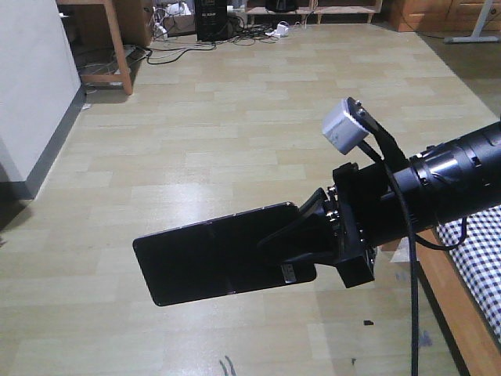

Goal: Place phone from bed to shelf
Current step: 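Hold the phone in the right gripper while the base turns away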

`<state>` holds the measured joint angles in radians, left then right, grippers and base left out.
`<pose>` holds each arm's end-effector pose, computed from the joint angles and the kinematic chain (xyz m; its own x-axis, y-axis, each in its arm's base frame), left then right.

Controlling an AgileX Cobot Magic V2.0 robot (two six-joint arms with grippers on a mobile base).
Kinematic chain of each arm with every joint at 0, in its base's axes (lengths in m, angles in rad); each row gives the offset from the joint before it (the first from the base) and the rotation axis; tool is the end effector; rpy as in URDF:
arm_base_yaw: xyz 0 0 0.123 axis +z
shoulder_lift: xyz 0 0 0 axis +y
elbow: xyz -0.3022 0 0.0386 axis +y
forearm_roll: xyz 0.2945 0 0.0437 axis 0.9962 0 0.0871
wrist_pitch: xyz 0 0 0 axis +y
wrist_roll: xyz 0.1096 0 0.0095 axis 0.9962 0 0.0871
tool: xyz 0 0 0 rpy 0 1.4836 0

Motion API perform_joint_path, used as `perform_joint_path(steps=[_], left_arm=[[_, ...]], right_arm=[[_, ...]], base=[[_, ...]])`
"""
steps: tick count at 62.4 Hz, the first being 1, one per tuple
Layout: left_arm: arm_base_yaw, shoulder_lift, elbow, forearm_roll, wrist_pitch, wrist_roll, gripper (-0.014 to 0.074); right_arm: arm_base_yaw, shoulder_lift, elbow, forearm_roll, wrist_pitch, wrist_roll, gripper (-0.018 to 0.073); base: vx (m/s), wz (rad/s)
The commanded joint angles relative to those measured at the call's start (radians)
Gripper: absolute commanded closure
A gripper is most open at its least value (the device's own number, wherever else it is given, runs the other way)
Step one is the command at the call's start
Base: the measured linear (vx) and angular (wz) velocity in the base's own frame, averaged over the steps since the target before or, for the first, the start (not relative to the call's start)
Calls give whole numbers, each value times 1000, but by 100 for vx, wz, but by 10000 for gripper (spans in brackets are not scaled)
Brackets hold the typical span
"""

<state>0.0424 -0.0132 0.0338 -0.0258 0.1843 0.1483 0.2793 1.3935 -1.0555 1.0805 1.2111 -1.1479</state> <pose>0.1018 0.0038 0.1822 -0.1210 0.1176 -0.9857 -0.0230 0.9924 0.1212 0.2657 0.1707 0.3143 -0.4826 -0.4526 -0.7499 -0.8758 0.2444 0.4161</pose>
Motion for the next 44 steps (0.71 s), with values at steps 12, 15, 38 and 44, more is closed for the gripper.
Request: perform_joint_path(steps=[12,15,38,44], left_arm=[[-4,-13,-21,-9,-72,-6,595],[-4,-13,-21,-9,-72,-6,595],[-4,-13,-21,-9,-72,-6,595],[-4,-13,-21,-9,-72,-6,595]], right_arm=[[-2,-34,-25,87,76,-10,561],[-2,-34,-25,87,76,-10,561],[-2,-34,-25,87,76,-10,561],[-2,-34,-25,87,76,-10,561]], base=[[26,-8],[30,-11],[33,-9],[34,-10]])
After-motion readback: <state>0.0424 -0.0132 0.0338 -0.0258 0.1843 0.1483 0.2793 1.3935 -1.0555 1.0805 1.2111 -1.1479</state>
